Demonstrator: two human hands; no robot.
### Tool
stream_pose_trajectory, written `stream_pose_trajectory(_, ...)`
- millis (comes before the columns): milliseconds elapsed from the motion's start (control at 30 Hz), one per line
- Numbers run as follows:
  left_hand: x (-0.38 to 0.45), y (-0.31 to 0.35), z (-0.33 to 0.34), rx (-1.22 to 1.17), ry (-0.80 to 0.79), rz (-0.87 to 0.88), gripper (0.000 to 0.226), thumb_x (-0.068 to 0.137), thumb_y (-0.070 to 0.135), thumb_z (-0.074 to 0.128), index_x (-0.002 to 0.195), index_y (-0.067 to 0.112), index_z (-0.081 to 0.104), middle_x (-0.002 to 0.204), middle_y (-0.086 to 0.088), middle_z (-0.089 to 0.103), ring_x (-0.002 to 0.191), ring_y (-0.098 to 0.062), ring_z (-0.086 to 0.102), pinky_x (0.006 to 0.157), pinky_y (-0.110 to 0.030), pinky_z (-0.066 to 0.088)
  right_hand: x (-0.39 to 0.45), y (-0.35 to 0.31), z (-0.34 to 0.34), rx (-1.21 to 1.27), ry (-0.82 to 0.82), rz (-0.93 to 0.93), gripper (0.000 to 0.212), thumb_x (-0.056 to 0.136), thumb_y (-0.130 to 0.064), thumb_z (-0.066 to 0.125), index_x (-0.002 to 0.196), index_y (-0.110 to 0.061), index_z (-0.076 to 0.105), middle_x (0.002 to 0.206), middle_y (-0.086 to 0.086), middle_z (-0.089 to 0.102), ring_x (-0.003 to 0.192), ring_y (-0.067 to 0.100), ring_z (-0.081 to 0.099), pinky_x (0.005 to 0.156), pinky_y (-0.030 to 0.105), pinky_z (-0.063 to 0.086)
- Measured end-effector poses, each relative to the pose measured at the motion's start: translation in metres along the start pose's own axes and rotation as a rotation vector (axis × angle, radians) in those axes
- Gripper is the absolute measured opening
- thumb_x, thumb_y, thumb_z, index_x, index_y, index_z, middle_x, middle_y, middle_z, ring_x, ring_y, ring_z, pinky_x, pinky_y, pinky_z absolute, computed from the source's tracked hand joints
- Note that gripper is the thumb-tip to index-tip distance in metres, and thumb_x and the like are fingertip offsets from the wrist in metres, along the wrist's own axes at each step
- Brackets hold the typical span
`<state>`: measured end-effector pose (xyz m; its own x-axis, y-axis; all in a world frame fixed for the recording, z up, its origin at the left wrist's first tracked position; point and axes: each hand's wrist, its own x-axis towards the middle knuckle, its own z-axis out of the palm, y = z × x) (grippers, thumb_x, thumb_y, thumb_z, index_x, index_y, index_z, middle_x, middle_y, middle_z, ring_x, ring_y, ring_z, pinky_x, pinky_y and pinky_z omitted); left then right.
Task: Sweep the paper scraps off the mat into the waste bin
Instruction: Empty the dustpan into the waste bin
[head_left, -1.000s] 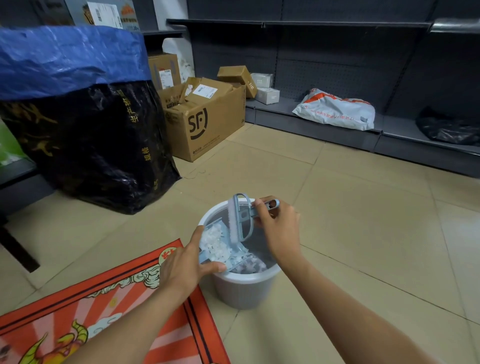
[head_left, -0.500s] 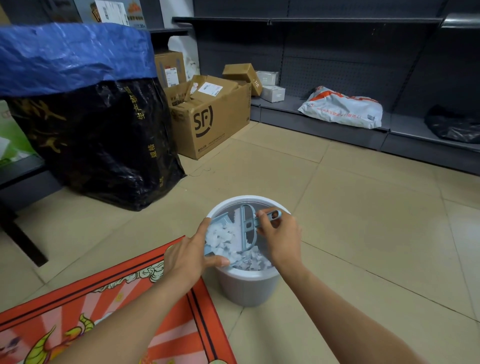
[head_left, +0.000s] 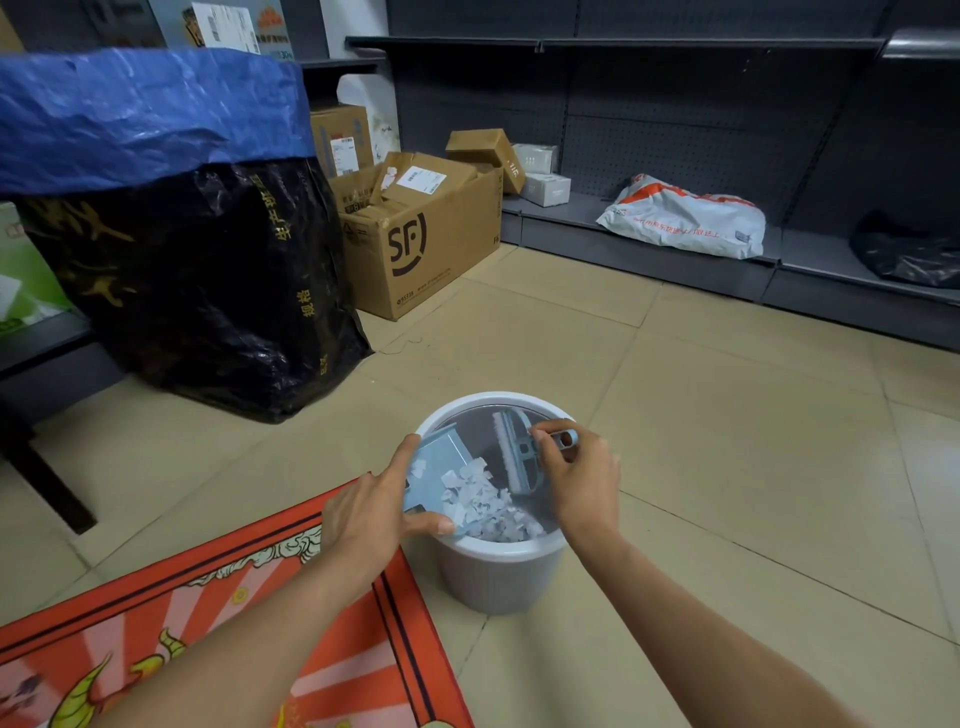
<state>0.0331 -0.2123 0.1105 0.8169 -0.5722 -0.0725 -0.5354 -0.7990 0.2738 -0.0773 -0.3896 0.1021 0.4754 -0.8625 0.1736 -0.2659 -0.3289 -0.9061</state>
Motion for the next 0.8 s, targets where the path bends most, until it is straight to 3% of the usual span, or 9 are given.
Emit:
stream_pose_trajectory(133, 0.001, 0.003, -0.002, 0.017, 0.0, 0.012, 0.104, 0.067, 0.071, 0.071, 0.148, 0.042, 0.012, 0.096, -0.001, 0.067, 0.074, -0.023, 0.054, 0.061, -0.03, 0.038, 0.0, -0.016, -0.007, 0.152, 0.116, -0.05, 0.01, 0.09, -0.025, 0.064, 0.086, -0.024, 0.073, 0.071, -0.013, 0.07, 0.067, -0.001, 0.065, 0.062, 0.014, 0.048)
stream_pose_trajectory(267, 0.004, 0.007, -0.002, 0.057, 0.004, 0.02, 0.108, 0.066, 0.073, 0.07, 0.149, 0.043, 0.008, 0.104, -0.001, 0.067, 0.086, -0.026, 0.063, 0.065, -0.029, 0.041, -0.005, -0.031, 0.001, 0.311, 0.068, 0.025, 0.011, 0.089, -0.022, 0.066, 0.082, -0.018, 0.074, 0.069, -0.007, 0.073, 0.062, 0.003, 0.07, 0.066, 0.025, 0.056)
stream_pose_trajectory(467, 0.006, 0.013, 0.002, 0.042, 0.004, 0.029, 0.105, 0.066, 0.071, 0.071, 0.148, 0.042, 0.011, 0.1, -0.001, 0.066, 0.087, -0.024, 0.063, 0.067, -0.029, 0.042, -0.022, -0.028, 0.023, 0.311, -0.029, 0.081, 0.016, 0.088, -0.025, 0.066, 0.076, -0.016, 0.072, 0.064, -0.004, 0.072, 0.06, 0.004, 0.07, 0.066, 0.029, 0.058)
stream_pose_trajectory(600, 0.006, 0.012, 0.003, 0.055, 0.02, 0.029, 0.105, 0.067, 0.07, 0.072, 0.147, 0.043, 0.01, 0.098, -0.001, 0.066, 0.086, -0.025, 0.063, 0.068, -0.03, 0.044, -0.022, -0.019, 0.026, 0.359, 0.024, 0.145, 0.011, 0.089, -0.02, 0.066, 0.08, -0.017, 0.071, 0.069, -0.003, 0.073, 0.061, 0.007, 0.071, 0.068, 0.033, 0.06)
stream_pose_trajectory(800, 0.007, 0.011, 0.004, 0.051, 0.029, 0.04, 0.105, 0.064, 0.072, 0.072, 0.146, 0.043, 0.012, 0.101, 0.001, 0.067, 0.085, -0.025, 0.064, 0.068, -0.03, 0.044, -0.011, -0.008, 0.025, 0.245, 0.036, 0.124, 0.013, 0.088, -0.027, 0.066, 0.081, -0.018, 0.073, 0.068, -0.005, 0.072, 0.063, 0.007, 0.07, 0.069, 0.034, 0.059)
